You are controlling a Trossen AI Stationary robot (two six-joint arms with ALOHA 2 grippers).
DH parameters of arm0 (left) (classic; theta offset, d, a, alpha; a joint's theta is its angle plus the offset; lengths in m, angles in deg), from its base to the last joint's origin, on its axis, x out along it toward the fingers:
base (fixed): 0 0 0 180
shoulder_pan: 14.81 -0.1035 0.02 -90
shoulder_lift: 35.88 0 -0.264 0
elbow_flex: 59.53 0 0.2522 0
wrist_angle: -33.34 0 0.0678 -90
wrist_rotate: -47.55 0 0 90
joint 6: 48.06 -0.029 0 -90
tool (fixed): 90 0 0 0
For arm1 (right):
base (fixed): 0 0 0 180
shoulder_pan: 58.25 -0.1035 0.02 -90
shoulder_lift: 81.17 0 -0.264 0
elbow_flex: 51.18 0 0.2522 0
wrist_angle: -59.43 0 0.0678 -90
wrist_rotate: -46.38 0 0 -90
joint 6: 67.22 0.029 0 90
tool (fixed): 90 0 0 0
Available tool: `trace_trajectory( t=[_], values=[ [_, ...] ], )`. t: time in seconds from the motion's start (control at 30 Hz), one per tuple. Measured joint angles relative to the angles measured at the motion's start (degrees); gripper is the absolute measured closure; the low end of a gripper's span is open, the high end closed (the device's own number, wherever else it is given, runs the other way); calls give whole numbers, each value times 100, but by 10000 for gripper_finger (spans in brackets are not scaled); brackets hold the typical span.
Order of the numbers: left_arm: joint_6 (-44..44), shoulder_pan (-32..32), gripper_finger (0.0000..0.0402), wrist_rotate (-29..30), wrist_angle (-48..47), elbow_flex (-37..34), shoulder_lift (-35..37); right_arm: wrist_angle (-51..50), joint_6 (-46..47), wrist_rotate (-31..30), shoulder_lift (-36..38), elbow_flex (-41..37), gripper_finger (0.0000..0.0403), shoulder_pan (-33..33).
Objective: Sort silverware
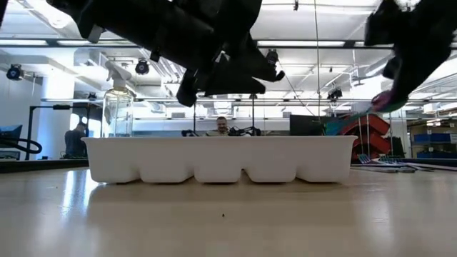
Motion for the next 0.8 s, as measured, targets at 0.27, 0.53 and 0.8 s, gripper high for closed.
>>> trace_trajectory(
  t=[0.27, 0.53, 0.8],
  values=[
    [-1586, 47, 269, -1044, 403, 286, -16, 402, -228, 13, -25, 18, 403, -1745],
    [-2734, 40, 258, -1574, 4, 1420, -615, 955, -79, 4, -249, 22, 403, -2513],
    [-2863, -41, 199, -1569, -1377, 2670, -1233, 1381, -248, 218, -295, 29, 403, -2567]
  ],
)
